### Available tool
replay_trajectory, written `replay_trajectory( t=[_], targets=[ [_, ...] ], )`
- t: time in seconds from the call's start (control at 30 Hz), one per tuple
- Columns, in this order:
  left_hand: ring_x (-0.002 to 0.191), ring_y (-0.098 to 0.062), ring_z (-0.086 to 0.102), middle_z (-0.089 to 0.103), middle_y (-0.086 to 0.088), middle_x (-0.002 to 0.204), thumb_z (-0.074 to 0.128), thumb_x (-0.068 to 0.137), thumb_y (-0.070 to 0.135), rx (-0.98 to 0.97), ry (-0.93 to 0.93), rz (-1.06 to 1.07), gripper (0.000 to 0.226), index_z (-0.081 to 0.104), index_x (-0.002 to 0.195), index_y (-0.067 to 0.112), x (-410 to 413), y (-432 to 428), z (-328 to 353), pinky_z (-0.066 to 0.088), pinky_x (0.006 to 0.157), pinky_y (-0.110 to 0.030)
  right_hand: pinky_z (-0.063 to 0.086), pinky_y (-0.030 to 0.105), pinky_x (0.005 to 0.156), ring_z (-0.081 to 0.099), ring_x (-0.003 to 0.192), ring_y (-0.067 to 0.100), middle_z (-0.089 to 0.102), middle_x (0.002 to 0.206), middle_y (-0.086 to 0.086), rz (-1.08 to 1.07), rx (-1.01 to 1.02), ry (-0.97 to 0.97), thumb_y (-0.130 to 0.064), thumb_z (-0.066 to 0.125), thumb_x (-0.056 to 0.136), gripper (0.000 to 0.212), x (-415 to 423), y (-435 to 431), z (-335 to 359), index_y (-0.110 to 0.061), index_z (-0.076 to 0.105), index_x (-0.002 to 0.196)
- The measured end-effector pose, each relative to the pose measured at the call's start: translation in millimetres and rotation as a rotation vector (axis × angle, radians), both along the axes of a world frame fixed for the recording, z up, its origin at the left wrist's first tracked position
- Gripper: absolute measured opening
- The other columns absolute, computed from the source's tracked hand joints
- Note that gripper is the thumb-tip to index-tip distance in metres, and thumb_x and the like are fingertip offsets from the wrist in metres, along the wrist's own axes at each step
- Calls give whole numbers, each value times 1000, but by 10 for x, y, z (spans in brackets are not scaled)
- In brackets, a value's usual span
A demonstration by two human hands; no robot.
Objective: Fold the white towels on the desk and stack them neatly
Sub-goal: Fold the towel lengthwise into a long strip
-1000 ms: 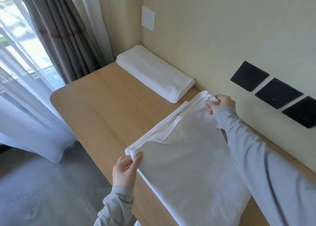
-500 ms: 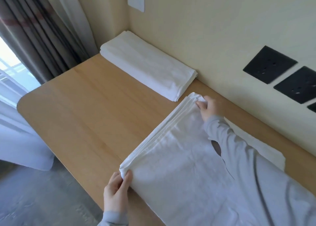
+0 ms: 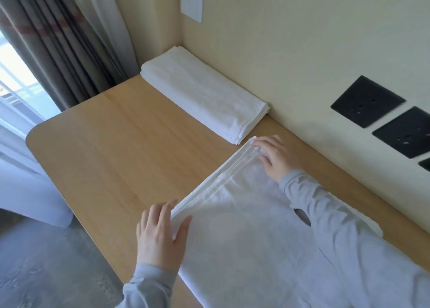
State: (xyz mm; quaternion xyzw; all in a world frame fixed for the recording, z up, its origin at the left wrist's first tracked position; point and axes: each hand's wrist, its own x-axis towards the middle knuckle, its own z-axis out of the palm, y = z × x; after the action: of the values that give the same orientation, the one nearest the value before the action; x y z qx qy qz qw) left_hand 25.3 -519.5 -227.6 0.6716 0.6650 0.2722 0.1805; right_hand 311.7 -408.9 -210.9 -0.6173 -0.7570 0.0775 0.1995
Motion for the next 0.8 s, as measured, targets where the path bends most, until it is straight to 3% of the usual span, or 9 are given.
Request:
replay_trajectory(
  t=[0.03,0.1,0.23,0.3,0.4,0.5,0.6,0.67,0.8],
  targets=[
    [78,-34,59,62,-5,86,46,76,48,-11,39,-41,51,69,96,8,57,49,-10,46,70,-41,40,37,90,54,108,33,63,117,8,99,12,-118,13,58,73,39,-4,48,6,-3,65,108],
    [74,-32,57,60,-2,80,45,74,53,-46,79,-83,51,70,90,12,121,103,-76,45,68,-38,31,34,91,48,120,23,58,126,-2,224,-68,-332,3,57,79,42,-5,144,7,-12,61,118],
    [71,-29,51,56,-1,76,42,74,68,-60,24,-45,62,64,81,10,80,108,-269,45,69,-40,27,29,95,39,126,14,50,133,-7,289,-258,-456,-14,52,90,41,57,311,-102,-19,50,130],
    [73,-26,49,56,2,77,39,74,74,-59,-4,-27,66,61,80,12,65,102,-313,42,70,-36,36,33,90,50,117,20,58,122,-1,329,-155,-438,-10,61,84,36,78,315,-133,-14,58,120],
    [72,-27,50,55,2,77,45,72,69,-41,-25,-38,60,61,80,12,60,104,-336,41,70,-36,52,41,71,61,92,27,64,97,7,384,3,-330,1,74,71,26,145,264,-213,-5,64,94],
    [69,-25,48,54,2,75,37,77,75,-9,-39,-56,69,60,79,9,42,92,-364,42,69,-35,53,44,61,61,83,29,62,86,10,398,77,-253,-2,70,77,11,173,217,-263,0,61,82],
    [66,-24,46,51,-1,71,32,83,72,16,-41,-63,70,56,74,6,25,101,-367,40,67,-31,55,38,63,64,80,27,63,80,8,426,169,-335,-16,53,88,20,141,241,-206,-2,62,78],
    [61,-25,44,49,-4,66,33,87,64,55,-25,-84,67,52,67,3,22,109,-359,41,62,-32,54,34,65,65,75,26,64,77,7,432,265,-361,-15,47,90,25,116,274,-131,-3,63,75],
    [58,-23,41,45,-3,61,31,92,57,55,-75,-149,63,48,64,4,-34,137,-323,33,63,-27,48,36,76,60,72,23,61,72,1,388,383,-428,-13,56,88,13,88,347,-45,-10,59,76]
  ],
)
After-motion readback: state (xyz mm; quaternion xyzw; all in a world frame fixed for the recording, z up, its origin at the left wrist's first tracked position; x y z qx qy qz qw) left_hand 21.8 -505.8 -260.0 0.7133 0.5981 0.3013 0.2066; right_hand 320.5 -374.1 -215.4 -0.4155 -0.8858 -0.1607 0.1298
